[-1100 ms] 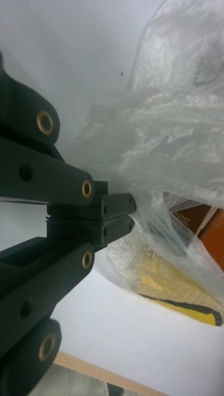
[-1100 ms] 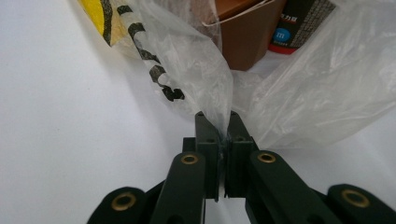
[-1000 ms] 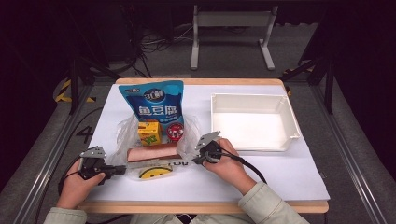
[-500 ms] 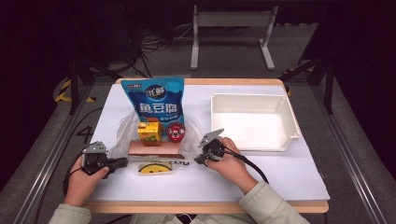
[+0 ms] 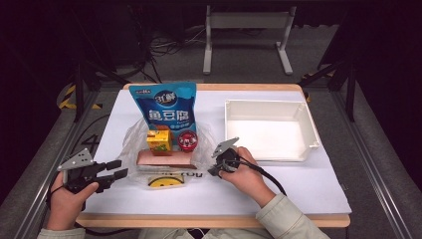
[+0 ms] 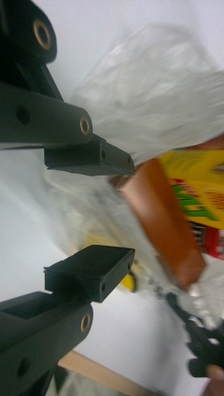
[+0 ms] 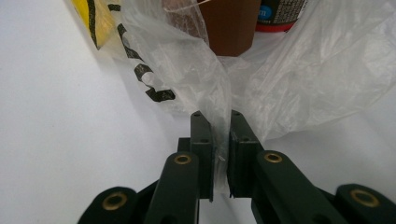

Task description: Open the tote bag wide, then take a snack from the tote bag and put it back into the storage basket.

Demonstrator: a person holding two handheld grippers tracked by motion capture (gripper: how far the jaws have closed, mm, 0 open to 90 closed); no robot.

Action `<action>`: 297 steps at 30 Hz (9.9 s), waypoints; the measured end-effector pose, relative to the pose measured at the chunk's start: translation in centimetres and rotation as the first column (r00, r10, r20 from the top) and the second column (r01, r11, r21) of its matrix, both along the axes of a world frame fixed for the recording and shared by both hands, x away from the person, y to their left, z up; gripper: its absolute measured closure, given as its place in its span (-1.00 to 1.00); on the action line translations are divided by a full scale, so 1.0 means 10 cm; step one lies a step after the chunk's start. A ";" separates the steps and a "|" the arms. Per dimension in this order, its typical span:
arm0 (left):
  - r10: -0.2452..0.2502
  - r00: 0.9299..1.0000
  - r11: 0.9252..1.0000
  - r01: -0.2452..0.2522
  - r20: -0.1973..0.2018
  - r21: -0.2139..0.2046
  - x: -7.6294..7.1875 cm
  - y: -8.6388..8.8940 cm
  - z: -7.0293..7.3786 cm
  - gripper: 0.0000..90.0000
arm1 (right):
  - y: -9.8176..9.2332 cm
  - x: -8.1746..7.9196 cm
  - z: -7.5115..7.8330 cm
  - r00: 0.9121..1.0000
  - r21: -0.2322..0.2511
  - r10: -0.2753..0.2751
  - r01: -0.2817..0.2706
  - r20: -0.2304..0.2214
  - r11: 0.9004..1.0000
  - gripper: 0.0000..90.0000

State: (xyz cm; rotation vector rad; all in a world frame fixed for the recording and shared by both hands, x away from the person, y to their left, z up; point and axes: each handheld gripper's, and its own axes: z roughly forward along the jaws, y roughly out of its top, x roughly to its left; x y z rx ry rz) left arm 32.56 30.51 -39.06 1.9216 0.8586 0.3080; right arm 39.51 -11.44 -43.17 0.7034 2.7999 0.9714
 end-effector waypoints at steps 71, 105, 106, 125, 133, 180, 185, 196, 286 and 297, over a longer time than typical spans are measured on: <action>0.090 0.985 0.993 -0.079 -0.144 0.084 0.58 -0.11 -0.62 1.00 | 0.36 -0.03 0.64 0.959 0.346 0.029 -0.129 0.281 0.929 -0.53; 0.111 0.984 0.993 -0.103 -0.142 0.058 0.59 -0.09 -0.65 1.00 | 0.11 0.18 0.01 0.990 -0.068 -0.061 0.070 0.125 0.995 0.99; 0.112 0.983 0.993 -0.104 -0.145 0.064 0.59 -0.08 -0.65 1.00 | 0.10 0.18 0.01 0.991 -0.072 -0.064 0.073 0.121 0.995 0.99; 0.135 0.981 0.991 -0.136 -0.142 0.002 0.46 0.10 -0.64 0.56 | 0.08 0.19 -0.01 0.992 0.009 -0.054 0.054 0.113 0.999 0.41; 0.139 0.985 0.988 -0.145 -0.102 -0.053 0.39 0.15 -0.60 0.38 | 0.04 0.13 0.15 0.988 0.116 -0.058 0.042 0.143 0.992 0.06; 0.172 0.985 0.981 -0.170 0.012 -0.099 0.27 0.13 -0.43 -0.37 | 0.35 0.20 0.86 0.985 0.323 0.074 -0.121 0.155 0.938 -0.29; 0.171 0.985 0.981 -0.169 0.014 -0.093 0.28 0.12 -0.43 -0.38 | 0.42 0.22 0.87 0.984 0.309 0.091 -0.136 0.156 0.941 -0.31; 0.182 0.983 0.980 -0.179 0.023 -0.087 0.12 0.17 -0.43 -0.43 | 0.64 0.27 0.85 0.973 0.252 0.165 -0.203 0.163 0.946 -0.28; 0.148 0.989 0.988 -0.147 0.006 -0.054 0.05 0.16 -0.45 -0.57 | 1.28 0.35 0.31 0.942 -0.128 0.330 -0.322 0.055 0.938 -0.15; 0.140 0.990 0.989 -0.140 0.001 -0.052 0.06 0.15 -0.46 -0.58 | 1.37 0.31 0.26 0.933 -0.214 0.357 -0.342 0.036 0.915 -0.17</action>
